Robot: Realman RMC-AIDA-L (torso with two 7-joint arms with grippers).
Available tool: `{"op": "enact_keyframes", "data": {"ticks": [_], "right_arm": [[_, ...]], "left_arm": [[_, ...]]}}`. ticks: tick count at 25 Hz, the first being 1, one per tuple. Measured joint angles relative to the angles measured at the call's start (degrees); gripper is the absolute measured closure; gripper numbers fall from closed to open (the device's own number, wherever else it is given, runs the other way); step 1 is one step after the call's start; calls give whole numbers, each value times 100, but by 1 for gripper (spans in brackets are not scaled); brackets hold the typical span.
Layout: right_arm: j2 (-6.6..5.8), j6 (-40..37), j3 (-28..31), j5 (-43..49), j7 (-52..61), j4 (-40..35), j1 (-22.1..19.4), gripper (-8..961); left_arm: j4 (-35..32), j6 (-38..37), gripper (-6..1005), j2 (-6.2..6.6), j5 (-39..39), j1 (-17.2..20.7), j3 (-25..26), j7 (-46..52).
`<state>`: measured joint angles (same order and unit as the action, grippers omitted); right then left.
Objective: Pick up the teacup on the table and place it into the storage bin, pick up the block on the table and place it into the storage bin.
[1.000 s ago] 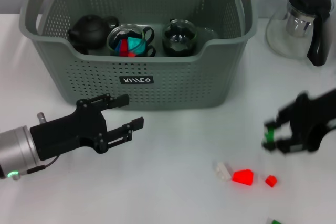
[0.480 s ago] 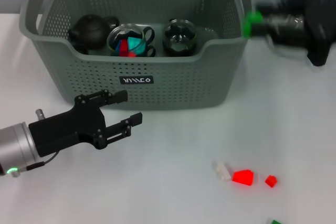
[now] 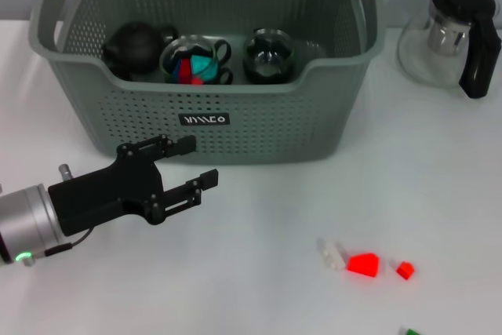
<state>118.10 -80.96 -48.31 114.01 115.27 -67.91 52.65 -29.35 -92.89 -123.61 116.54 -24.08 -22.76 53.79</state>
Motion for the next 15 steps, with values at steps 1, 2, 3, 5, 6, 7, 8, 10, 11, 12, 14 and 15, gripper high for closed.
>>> {"op": "enact_keyframes", "data": {"ticks": [1, 2, 3, 5, 6, 7, 8, 10, 11, 12, 14, 15], "right_arm": [[40, 178, -118, 118, 15, 5, 84, 530], [86, 455, -277, 289, 57, 38, 192, 530], [126, 641, -410, 419, 98, 81, 275, 530], [174, 1070, -767, 823, 311, 313, 507, 529], [186, 1270, -963, 1034, 441, 478, 634, 529], [191, 1477, -1145, 1252, 588, 671, 759, 529], [195, 1645, -1309, 1415, 696, 864, 877, 529], [207, 1981, -1621, 1693, 900, 1329, 1142, 529], [212, 2131, -1758, 1775, 985, 1549, 1258, 529], [211, 2266, -1877, 1830, 1083, 1775, 1395, 529], [210, 2457, -2007, 1991, 1288, 2253, 1654, 529], [209, 2523, -2021, 2089, 1373, 2437, 1770, 529]], "left_arm": [[1, 2, 370, -3, 0, 0, -1, 0], [4, 4, 370, -7, 0, 4, 0, 0], [7, 10, 370, -10, 0, 8, -2, 0], [8, 13, 370, -14, 0, 21, 0, 0], [8, 11, 370, -16, 0, 24, -1, 0], [8, 11, 371, -18, 0, 28, -1, 0], [8, 10, 371, -20, 0, 31, -1, 0], [8, 24, 371, -22, -4, 40, 0, 0], [8, 27, 371, -23, -5, 43, -1, 0], [8, 27, 370, -23, -5, 43, -1, 0], [8, 34, 370, -30, -8, 57, -1, 0], [8, 35, 370, -32, -9, 62, -1, 0]]}}
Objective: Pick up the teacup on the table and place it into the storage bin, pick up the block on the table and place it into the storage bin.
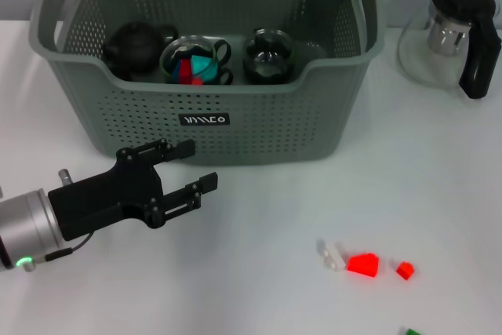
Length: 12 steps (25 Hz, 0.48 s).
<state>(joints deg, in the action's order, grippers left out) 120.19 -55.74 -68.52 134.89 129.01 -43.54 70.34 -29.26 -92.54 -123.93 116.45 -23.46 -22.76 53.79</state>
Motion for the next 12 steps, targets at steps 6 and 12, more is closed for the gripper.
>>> {"op": "enact_keyframes", "data": {"ticks": [6, 12], "right_arm": [[20, 535, -126, 242, 197, 1048, 498, 529], [69, 876, -489, 214, 199, 1426, 583, 529]], "left_arm": [[0, 0, 369, 1, -1, 46, 0, 0], [0, 0, 370, -4, -1, 64, 0, -11]]}}
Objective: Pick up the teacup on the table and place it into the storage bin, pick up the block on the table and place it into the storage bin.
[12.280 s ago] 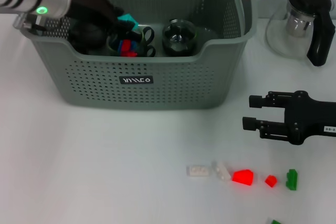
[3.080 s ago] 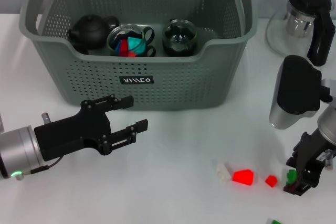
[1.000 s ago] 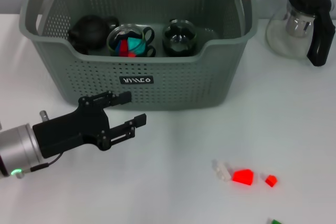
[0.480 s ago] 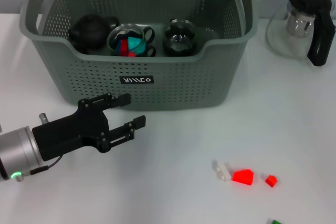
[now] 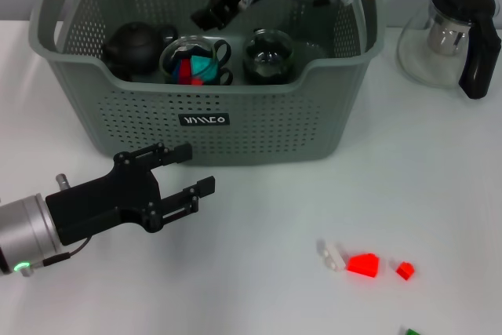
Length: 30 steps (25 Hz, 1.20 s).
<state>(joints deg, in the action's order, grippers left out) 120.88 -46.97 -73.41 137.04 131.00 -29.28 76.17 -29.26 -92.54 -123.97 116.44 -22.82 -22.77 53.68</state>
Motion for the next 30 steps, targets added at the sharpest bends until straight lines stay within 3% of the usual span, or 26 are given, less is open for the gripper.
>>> {"op": "enact_keyframes", "data": {"ticks": [5, 13, 22, 28, 30], "right_arm": [[13, 122, -115, -68, -5, 119, 18, 529], [15, 627, -854, -914, -191, 172, -39, 529], [-33, 677, -816, -1195, -357, 136, -160, 530], [-49, 400, -728, -1268, -393, -449, -463, 484], [-60, 276, -667, -1316, -395, -625, -537, 277]], "left_arm": [[33, 0, 370, -3, 0, 6, 0, -9], [62, 67, 371, -4, 1, 13, 0, -30], [61, 79, 370, -4, 1, 22, 0, -33], [61, 88, 369, -4, 1, 25, 0, -30], [61, 88, 369, -4, 1, 29, 0, -25]]}}
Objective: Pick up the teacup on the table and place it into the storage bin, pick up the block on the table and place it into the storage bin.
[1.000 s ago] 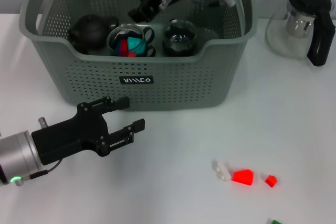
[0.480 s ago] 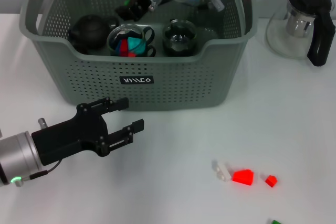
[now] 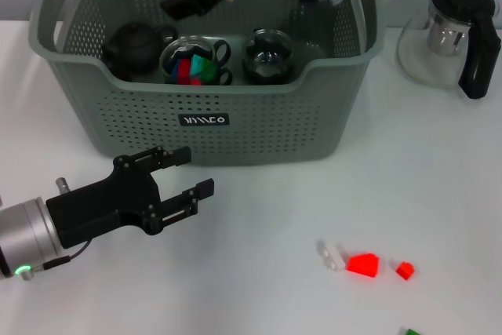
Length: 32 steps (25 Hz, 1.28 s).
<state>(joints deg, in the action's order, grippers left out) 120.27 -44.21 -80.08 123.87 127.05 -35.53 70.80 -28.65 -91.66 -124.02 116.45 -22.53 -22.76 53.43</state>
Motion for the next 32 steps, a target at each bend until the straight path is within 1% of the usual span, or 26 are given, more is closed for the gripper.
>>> {"op": "enact_keyframes", "data": {"ticks": [2, 5, 8, 9, 10, 11, 13, 15, 17, 21, 24, 25, 27, 29, 32], "right_arm": [[-13, -199, 95, -3, 0, -323, -149, 261], [-16, -533, 216, -26, -5, -1436, -772, 237], [-11, -866, 281, -344, -175, -2877, -1792, 234], [-11, -1007, 325, -573, -313, -3221, -2109, 237], [-19, -1186, 410, -867, -535, -3593, -2540, 239], [-20, -1403, 527, -1222, -780, -3892, -2888, 242], [-34, -1986, 799, -1904, -1401, -4157, -3489, 242], [-57, -2771, 1158, -2465, -2060, -4168, -3929, 241], [-69, -3778, 1631, -2695, -2558, -4119, -4290, 241], [-73, -5464, 2470, -2599, -2829, -4113, -4687, 240], [-100, -6493, 2992, -2258, -2778, -4260, -4811, 241], [-124, -6713, 3090, -2043, -2664, -4339, -4838, 241], [-169, -6881, 3140, -1652, -2426, -4506, -4879, 241], [-206, -6918, 3050, -1103, -2140, -4698, -4887, 242], [-229, -6923, 2855, -252, -1778, -4840, -4714, 241]], "left_arm": [[-1, 1, 369, 0, 0, 9, 0, 2], [-7, 1, 370, 0, 0, 13, 7, 16], [-3, 4, 371, 1, 0, 2, 10, 23], [-1, 7, 371, 0, 1, 0, 8, 23], [0, 7, 370, 1, 0, -1, 10, 22], [0, 12, 370, 0, 0, -4, 9, 22], [0, 72, 370, 1, 0, -14, 10, 22], [1, 139, 370, 0, 0, -29, 8, 22], [1, 189, 369, 0, 0, -45, 9, 23], [1, 211, 369, 7, 0, -81, 9, 24], [1, 213, 369, 18, 0, -121, 9, 30], [1, 213, 370, 19, 0, -126, 9, 30], [1, 213, 370, 18, 0, -141, 8, 31], [0, 214, 370, 19, 0, -142, 10, 32], [0, 215, 370, 20, 0, -147, 8, 33]]}}
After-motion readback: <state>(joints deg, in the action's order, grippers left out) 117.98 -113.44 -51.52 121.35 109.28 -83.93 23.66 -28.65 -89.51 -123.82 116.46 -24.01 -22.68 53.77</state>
